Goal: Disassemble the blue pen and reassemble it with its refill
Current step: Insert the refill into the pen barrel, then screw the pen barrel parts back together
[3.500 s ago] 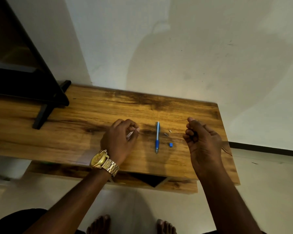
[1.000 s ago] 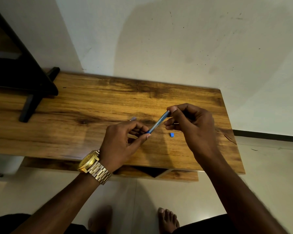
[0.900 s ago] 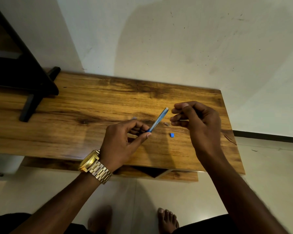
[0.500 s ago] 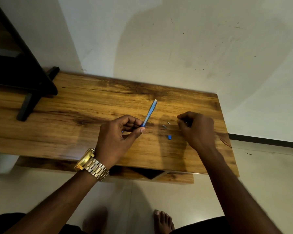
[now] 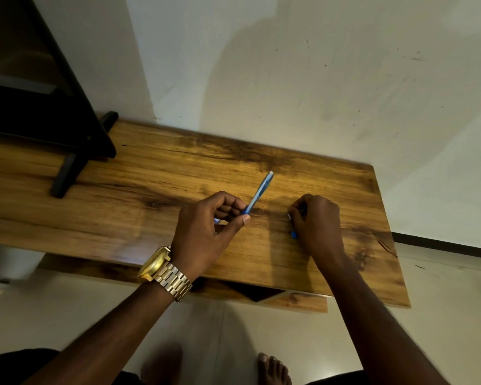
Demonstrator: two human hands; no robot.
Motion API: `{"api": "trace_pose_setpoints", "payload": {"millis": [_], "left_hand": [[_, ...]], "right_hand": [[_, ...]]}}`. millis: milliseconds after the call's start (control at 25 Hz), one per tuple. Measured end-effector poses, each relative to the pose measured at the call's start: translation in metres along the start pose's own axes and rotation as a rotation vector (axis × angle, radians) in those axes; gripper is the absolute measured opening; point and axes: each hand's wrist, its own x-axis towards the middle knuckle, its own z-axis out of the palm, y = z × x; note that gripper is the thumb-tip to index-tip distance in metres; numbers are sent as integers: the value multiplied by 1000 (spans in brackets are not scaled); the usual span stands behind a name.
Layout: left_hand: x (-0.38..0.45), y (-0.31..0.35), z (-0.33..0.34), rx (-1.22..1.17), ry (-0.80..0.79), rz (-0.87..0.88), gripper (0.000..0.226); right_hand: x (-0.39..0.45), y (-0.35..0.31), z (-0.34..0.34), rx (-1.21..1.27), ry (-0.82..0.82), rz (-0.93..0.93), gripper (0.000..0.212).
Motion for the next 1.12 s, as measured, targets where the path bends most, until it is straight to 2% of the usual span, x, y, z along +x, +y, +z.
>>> {"api": "trace_pose_setpoints", "payload": {"millis": [80,240,400,680,1120], "left_hand": [[0,0,-1,11,1,3,20],[0,1,1,73,-13,27,21],[-1,1,5,107,-46,47,21],[0,3,14,116,-58,59,21],[0,3,14,134,-51,82,20]], "right_hand": [[1,-6,-5,57,-4,5,6],[-5,-24,-27,684,84,49,7],[-19,-29,-42,1010,-10,35,14],[-23,-21,-53,997,-67,-67,13],[-21,-16,-51,979,-88,-73,13]]}}
